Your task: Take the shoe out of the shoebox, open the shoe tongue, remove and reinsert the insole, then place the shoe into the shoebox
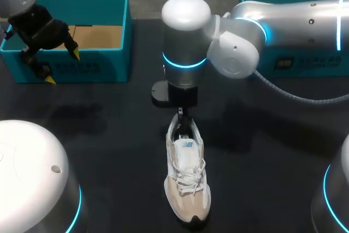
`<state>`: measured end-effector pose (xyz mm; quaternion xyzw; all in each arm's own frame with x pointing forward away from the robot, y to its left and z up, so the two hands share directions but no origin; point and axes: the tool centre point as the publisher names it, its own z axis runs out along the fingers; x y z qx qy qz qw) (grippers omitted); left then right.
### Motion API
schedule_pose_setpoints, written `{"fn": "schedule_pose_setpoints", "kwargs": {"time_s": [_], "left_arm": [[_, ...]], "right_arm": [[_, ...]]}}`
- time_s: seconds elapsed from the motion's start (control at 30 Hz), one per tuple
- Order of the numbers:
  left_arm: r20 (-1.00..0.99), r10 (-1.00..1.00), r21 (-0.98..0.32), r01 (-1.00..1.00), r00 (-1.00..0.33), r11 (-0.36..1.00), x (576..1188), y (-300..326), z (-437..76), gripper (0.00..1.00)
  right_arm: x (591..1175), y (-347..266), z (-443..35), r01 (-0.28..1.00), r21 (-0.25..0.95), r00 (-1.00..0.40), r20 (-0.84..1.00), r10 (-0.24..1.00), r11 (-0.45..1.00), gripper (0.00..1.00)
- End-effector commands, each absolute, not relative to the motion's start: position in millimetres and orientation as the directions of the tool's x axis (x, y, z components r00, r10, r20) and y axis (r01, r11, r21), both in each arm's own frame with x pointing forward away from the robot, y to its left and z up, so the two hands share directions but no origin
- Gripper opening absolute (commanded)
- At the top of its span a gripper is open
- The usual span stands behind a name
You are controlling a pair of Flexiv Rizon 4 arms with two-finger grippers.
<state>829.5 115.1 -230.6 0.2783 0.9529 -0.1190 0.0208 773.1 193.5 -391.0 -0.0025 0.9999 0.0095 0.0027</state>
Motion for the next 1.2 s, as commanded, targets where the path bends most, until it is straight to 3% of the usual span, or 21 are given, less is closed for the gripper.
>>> {"fn": "schedule_pose_setpoints", "kwargs": {"time_s": [0.03,0.1,0.23,0.33,0.4,0.43,0.47,0.5,0.83,1.2], "left_arm": [[-0.103,0.526,-0.213,0.535,-0.844,0.817,829.3,115.0,-230.3,1.00],[-0.103,0.526,-0.213,0.535,-0.844,0.817,829.3,115.0,-230.3,1.00],[-0.103,0.526,-0.213,0.535,-0.844,0.817,829.3,115.0,-230.3,1.00],[-0.103,0.526,-0.213,0.535,-0.844,0.817,829.3,115.0,-230.3,1.00],[-0.103,0.526,-0.213,0.535,-0.844,0.817,829.3,115.0,-230.3,1.00],[-0.103,0.526,-0.213,0.535,-0.844,0.817,829.3,115.0,-230.3,1.00],[-0.103,0.526,-0.213,0.535,-0.844,0.817,829.3,115.0,-230.3,1.00],[-0.103,0.526,-0.213,0.535,-0.844,0.817,829.3,115.0,-230.3,1.00],[-0.103,0.526,-0.213,0.535,-0.844,0.817,829.3,115.0,-230.3,1.00],[-0.103,0.526,-0.213,0.535,-0.844,0.817,829.3,115.0,-230.3,1.00]], "right_arm": [[774.6,191.2,-395.1,-0.004,0.031,-1.000,-0.001,-0.004,1.000,0.88],[774.5,191.2,-395.1,-0.004,0.032,-1.000,0.000,-0.004,0.999,0.81],[773.9,191.9,-396.2,-0.004,0.033,-1.000,0.004,-0.004,0.999,0.49],[772.9,193.5,-397.2,-0.004,0.032,-1.000,0.008,-0.004,0.999,0.46],[772.0,194.2,-397.4,-0.004,0.032,-1.000,0.009,-0.005,0.999,0.38],[771.5,194.4,-397.4,-0.004,0.032,-1.000,0.008,-0.004,0.999,0.27],[771.1,194.5,-397.4,-0.004,0.032,-1.000,0.007,-0.004,0.999,0.07],[770.8,194.7,-397.3,-0.003,0.031,-1.000,0.006,-0.004,1.000,0.00],[771.4,193.9,-380.3,-0.007,0.012,-1.000,-0.029,-0.006,1.000,0.00],[804.5,179.6,-326.2,0.036,-0.062,-0.998,-0.049,0.033,0.997,0.00]]}}
